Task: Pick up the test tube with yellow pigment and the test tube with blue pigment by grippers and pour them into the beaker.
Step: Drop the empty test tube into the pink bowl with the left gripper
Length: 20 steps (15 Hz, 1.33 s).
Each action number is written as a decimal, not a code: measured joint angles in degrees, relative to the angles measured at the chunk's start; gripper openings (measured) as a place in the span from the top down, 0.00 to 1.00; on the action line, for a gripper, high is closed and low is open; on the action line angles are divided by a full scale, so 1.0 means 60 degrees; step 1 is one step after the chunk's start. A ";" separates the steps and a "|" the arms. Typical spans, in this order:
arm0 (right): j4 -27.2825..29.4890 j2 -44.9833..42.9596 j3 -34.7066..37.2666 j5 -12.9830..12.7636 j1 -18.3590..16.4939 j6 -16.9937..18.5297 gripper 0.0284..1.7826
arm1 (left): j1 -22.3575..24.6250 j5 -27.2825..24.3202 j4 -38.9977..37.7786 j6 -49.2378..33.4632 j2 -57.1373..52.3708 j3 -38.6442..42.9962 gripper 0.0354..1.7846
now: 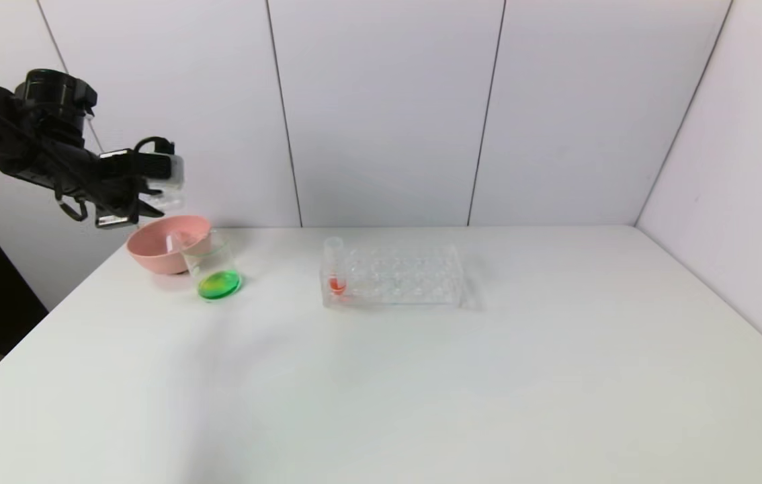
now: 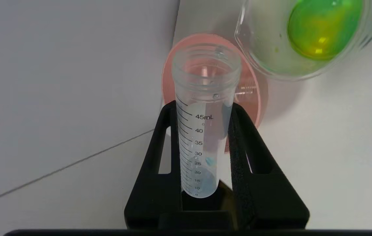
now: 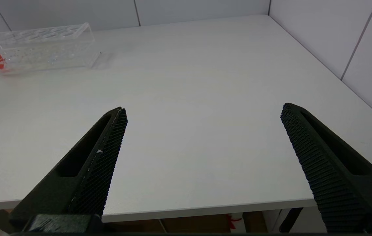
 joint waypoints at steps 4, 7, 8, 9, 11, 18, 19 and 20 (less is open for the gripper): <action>-0.0002 0.0000 0.0000 0.0000 0.0008 0.0004 0.04 | 0.0242 -0.1542 -0.0831 -0.3933 -0.0033 0.0193 0.77; 0.0000 0.0000 0.0000 0.0000 -0.0004 0.0000 0.04 | 0.0321 -0.1774 -0.2334 -0.6394 -0.0037 0.0475 0.77; -0.0002 0.0000 0.0000 0.0000 -0.0004 0.0000 0.04 | 0.0347 -0.1774 -0.3070 -0.7158 -0.0033 0.0677 0.77; -0.0002 0.0000 0.0000 0.0000 0.0000 0.0000 0.04 | 0.0386 -0.1755 -0.3891 -0.7942 -0.0026 0.0929 0.77; -0.0002 0.0000 0.0000 0.0000 -0.0004 0.0004 0.04 | 0.0508 -0.1717 -0.5626 -0.9515 -0.0008 0.1573 0.77; -0.0002 0.0000 0.0000 0.0000 0.0000 0.0008 0.04 | 0.1000 -0.1392 -0.9645 -1.1475 0.0390 0.3850 0.77; -0.0002 0.0000 0.0000 0.0000 0.0000 0.0004 0.04 | 0.1014 -0.1355 -0.9647 -1.1587 0.0445 0.3988 0.77; -0.0002 0.0000 0.0000 0.0000 0.0000 0.0000 0.04 | 0.1018 -0.1331 -0.9651 -1.1738 0.0477 0.4076 0.77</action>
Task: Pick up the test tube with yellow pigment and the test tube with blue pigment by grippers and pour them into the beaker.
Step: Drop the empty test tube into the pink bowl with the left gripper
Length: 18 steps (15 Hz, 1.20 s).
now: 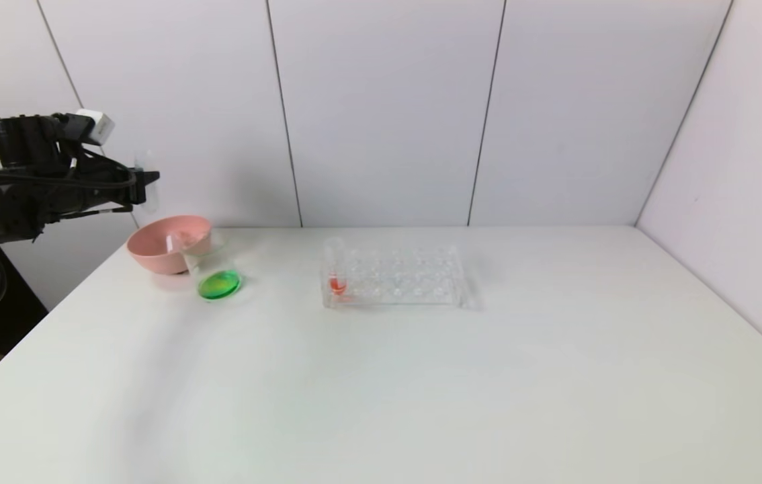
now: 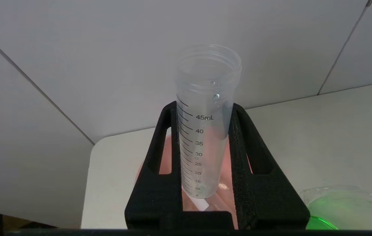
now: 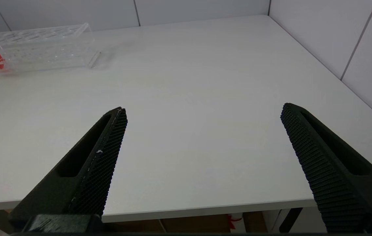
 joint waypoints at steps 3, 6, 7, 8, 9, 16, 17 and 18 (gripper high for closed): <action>0.0002 0.0000 0.0000 0.0000 -0.0004 0.0000 0.04 | 0.0018 0.0012 -0.0022 -0.0410 0.0055 0.0217 0.77; 0.0000 0.0000 0.0000 0.0000 -0.0004 0.0004 0.04 | -0.0018 0.0055 -0.0026 -0.0670 0.0095 0.0317 0.77; 0.0002 0.0000 0.0000 0.0000 -0.0004 0.0000 0.04 | -0.0026 0.0073 -0.0028 -0.0782 0.0106 0.0349 0.76; 0.0000 0.0000 0.0000 0.0000 -0.0004 0.0000 0.04 | -0.0030 0.0077 -0.0083 -0.0833 0.0110 0.0360 0.74; 0.0000 0.0000 0.0000 0.0000 0.0000 0.0004 0.04 | -0.0037 0.0077 -0.0110 -0.0863 0.0110 0.0372 0.71; 0.0000 0.0000 0.0000 0.0004 0.0008 0.0004 0.04 | -0.0049 0.0063 -0.0110 -0.1026 0.0069 0.0323 0.16; 0.0000 0.0000 0.0000 0.0004 0.0000 0.0000 0.04 | -0.0053 0.0067 -0.0106 -0.1048 0.0033 0.0317 0.10; 0.0000 0.0000 0.0000 0.0000 0.0000 0.0000 0.04 | -0.0071 0.0067 -0.0087 -0.1057 -0.0037 0.0305 0.06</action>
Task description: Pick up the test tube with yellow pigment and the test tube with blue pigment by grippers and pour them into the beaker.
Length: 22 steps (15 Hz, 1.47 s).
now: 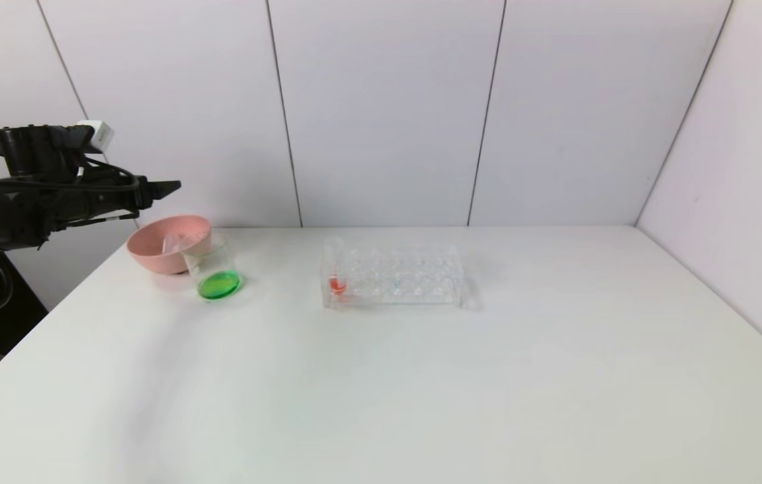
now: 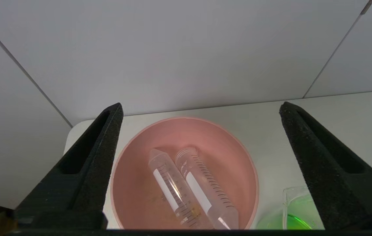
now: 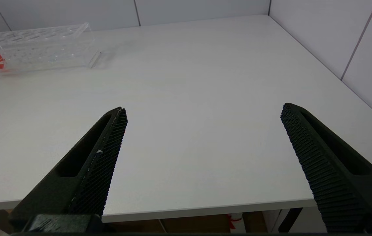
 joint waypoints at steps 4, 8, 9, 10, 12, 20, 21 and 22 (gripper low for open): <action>0.0000 0.0000 0.0000 0.0004 0.0000 0.0000 0.04 | -0.0140 -0.0018 0.0055 -0.0321 -0.0729 0.0073 0.01; 0.0000 0.0000 0.0000 0.0000 0.0000 0.0004 0.04 | -0.0512 -0.0095 0.0075 -0.0861 -0.2525 0.0896 0.01; 0.0000 0.0000 0.0000 0.0000 -0.0004 0.0000 0.04 | -0.0677 -0.0110 0.0098 -0.1028 -0.3129 0.1250 0.01; 0.0000 0.0000 0.0000 0.0000 -0.0004 0.0004 0.04 | -0.0837 -0.0122 0.0156 -0.1138 -0.3785 0.1634 0.01; 0.0000 0.0000 0.0000 0.0000 0.0000 0.0000 0.04 | -0.1071 -0.0132 0.0327 -0.1215 -0.5319 0.2550 0.01; 0.0000 0.0000 0.0000 0.0000 0.0000 0.0000 0.04 | -0.1337 -0.1174 0.1938 -0.1904 -1.2822 0.6729 0.01; 0.0002 0.0000 0.0000 0.0000 0.0000 0.0000 0.04 | -0.1353 -0.1313 0.2528 -0.1993 -1.3749 0.6977 0.01; 0.0000 0.0000 0.0000 0.0000 0.0000 0.0000 0.04 | -0.1390 -0.1422 0.3212 -0.2062 -1.4637 0.7160 0.01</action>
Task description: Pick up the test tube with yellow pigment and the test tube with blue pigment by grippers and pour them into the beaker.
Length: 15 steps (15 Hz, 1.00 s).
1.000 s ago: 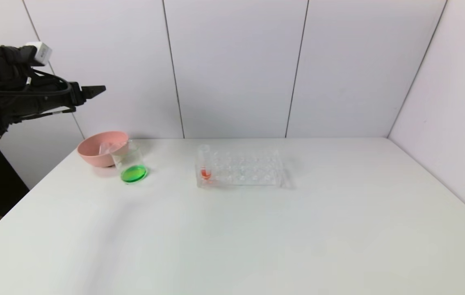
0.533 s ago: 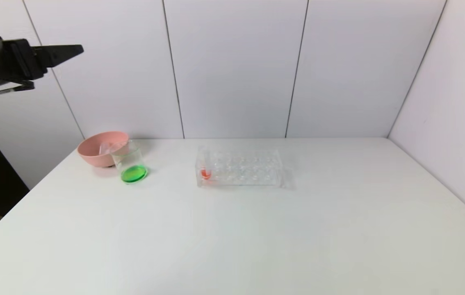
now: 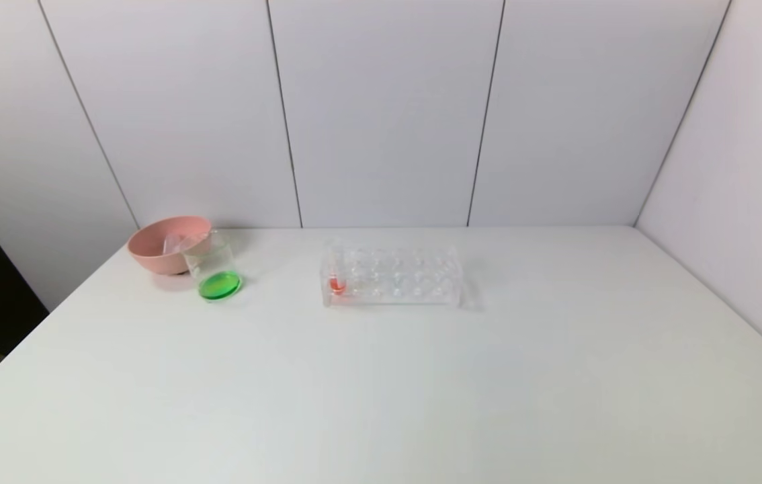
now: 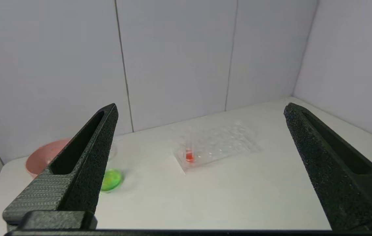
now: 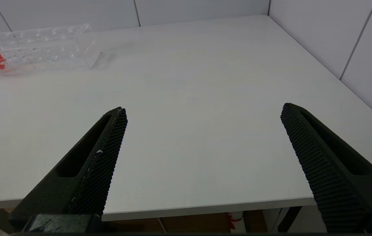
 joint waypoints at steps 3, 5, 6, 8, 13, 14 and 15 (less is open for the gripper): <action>0.0000 0.0000 0.0000 0.0004 0.0000 0.0004 0.04 | -0.0439 -0.0406 0.2450 0.0130 -0.2209 0.0282 0.01; 0.0000 0.0000 0.0000 0.0004 0.0000 0.0000 0.04 | -0.0752 -0.0459 0.3933 0.0484 -0.3161 0.0498 0.01; 0.0000 0.0000 0.0000 0.0004 0.0000 0.0000 0.04 | -0.0827 -0.0423 0.4257 0.0567 -0.3501 0.0695 0.01; 0.0000 0.0000 0.0000 0.0004 0.0000 0.0000 0.04 | -0.0949 -0.0057 0.4374 0.0597 -0.4185 0.1384 0.01; 0.0000 0.0000 0.0000 0.0004 0.0000 0.0000 0.04 | -0.1079 0.1778 0.4082 0.0644 -0.5486 0.4090 0.01; -0.0004 0.0000 0.0000 0.0000 0.0000 0.0000 0.04 | -0.1091 0.2182 0.3952 0.0668 -0.5567 0.4592 0.01; 0.0000 0.0000 0.0000 0.0000 0.0000 0.0000 0.04 | -0.1093 0.2674 0.3706 0.0746 -0.5622 0.5073 0.01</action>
